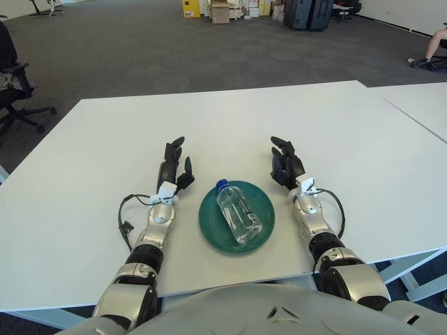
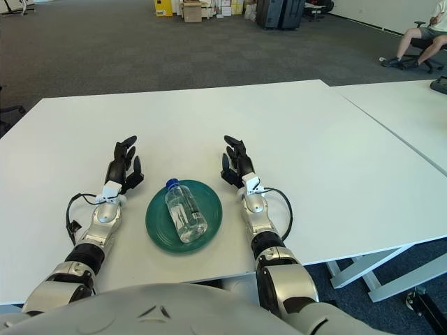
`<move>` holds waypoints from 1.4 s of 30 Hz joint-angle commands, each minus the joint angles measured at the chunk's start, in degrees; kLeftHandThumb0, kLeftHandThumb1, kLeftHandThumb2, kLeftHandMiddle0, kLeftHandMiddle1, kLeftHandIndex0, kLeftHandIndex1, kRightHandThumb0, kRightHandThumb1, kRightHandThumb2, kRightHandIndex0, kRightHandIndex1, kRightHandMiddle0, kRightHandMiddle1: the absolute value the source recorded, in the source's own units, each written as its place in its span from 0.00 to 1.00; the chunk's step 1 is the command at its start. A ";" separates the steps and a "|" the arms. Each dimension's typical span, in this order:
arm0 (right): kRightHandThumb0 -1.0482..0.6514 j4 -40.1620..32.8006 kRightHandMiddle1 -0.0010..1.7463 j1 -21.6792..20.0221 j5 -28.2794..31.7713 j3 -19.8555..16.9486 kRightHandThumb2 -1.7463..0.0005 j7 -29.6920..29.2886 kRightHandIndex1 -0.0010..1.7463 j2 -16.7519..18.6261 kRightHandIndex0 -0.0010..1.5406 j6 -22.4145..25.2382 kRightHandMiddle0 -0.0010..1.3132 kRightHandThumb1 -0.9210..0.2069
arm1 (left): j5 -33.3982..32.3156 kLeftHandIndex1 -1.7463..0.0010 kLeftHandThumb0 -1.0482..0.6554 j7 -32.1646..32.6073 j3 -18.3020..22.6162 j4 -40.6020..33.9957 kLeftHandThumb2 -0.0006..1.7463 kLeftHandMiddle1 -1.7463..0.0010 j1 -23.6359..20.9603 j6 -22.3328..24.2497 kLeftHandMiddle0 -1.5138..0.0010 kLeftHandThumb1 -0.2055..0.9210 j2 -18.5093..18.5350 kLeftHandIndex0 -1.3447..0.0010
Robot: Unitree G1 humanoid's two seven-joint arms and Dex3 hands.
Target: Put the bottle into the plate.
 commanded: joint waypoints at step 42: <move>0.20 -1.51 0.35 4.36 0.40 -0.21 0.51 -1.09 0.01 0.46 0.15 5.92 0.00 0.00 | -0.41 0.41 0.16 6.16 2.01 -7.30 0.50 0.92 5.32 9.02 0.68 1.00 -5.22 1.00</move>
